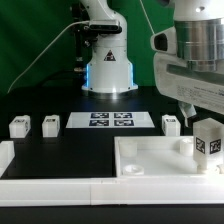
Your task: Assemble one leg
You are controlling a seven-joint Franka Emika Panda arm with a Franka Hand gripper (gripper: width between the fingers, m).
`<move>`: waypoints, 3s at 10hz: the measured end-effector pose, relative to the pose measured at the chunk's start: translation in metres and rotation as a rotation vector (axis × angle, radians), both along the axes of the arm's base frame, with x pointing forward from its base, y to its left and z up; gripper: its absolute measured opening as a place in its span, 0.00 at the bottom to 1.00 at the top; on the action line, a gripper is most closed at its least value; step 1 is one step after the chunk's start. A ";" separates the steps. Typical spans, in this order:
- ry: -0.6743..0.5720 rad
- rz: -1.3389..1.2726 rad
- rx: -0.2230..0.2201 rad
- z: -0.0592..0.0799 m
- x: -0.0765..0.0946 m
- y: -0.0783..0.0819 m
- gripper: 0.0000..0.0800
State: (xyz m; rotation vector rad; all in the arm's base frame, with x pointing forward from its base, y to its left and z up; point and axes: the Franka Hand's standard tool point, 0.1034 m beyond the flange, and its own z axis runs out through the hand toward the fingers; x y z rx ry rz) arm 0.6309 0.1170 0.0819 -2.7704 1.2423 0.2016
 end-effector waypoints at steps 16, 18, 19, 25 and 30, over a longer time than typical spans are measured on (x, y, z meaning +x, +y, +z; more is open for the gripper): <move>-0.167 1.183 0.091 -0.001 0.000 -0.005 0.37; -0.167 1.175 0.091 -0.001 0.000 -0.005 0.37; -0.161 1.136 0.087 -0.001 0.000 -0.005 0.37; -0.094 0.560 0.037 -0.002 0.001 -0.003 0.37; -0.022 0.049 -0.002 -0.002 0.001 -0.001 0.37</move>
Offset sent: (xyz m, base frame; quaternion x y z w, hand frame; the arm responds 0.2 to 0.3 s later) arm 0.0033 -0.0022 0.0009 -0.0171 -0.0043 -0.2160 0.9762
